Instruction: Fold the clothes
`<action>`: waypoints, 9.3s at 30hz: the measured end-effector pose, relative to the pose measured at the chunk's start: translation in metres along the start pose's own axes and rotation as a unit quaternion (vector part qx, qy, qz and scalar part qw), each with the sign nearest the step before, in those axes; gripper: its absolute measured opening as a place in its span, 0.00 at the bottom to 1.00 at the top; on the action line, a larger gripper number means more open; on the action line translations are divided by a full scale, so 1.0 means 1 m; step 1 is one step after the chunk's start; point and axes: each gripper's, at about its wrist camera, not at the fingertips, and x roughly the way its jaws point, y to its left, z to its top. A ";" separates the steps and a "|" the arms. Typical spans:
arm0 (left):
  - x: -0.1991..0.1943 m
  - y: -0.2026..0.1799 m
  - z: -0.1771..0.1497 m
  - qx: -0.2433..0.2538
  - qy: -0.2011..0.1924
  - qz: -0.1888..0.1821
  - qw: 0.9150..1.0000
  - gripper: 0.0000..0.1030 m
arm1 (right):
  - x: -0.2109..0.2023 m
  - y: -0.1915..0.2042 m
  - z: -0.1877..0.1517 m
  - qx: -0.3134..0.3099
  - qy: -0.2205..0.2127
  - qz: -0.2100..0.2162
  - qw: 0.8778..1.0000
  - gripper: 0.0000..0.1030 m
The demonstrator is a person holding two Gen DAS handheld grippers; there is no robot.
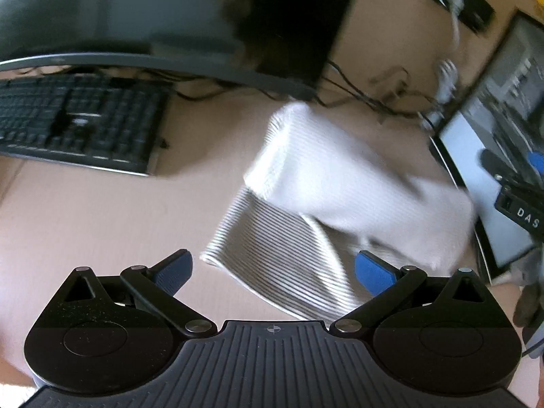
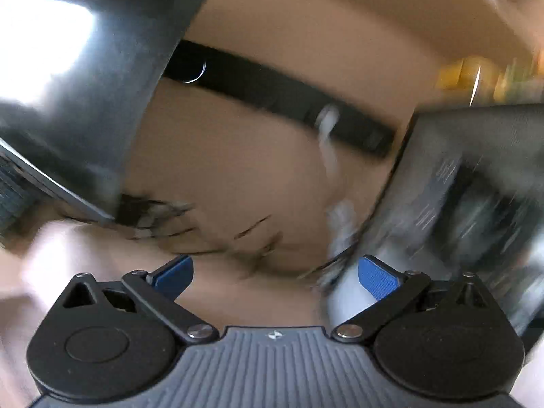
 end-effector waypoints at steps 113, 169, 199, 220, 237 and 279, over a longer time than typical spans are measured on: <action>0.051 -0.141 -0.009 0.427 -0.227 0.065 0.873 0.84 | 0.066 -0.060 0.017 0.298 0.102 0.302 0.900 0.06; 0.021 -0.004 -0.005 0.032 -0.013 -0.012 0.999 0.91 | 0.042 -0.088 -0.023 0.070 0.060 -0.131 0.987 0.02; 0.050 0.031 -0.038 0.000 0.055 -0.047 0.997 0.91 | 0.122 -0.019 -0.036 -0.023 0.103 -0.122 0.987 0.15; 0.025 0.021 -0.065 0.062 0.030 -0.018 0.997 0.91 | 0.005 0.040 -0.137 0.220 0.222 0.077 0.947 0.45; -0.116 -0.077 -0.153 0.034 -0.101 0.078 0.991 0.95 | -0.169 0.021 -0.121 0.204 0.102 0.149 0.962 0.97; -0.094 -0.073 -0.154 0.023 -0.039 0.079 0.996 0.95 | -0.161 0.018 -0.130 0.212 0.167 0.157 0.950 0.99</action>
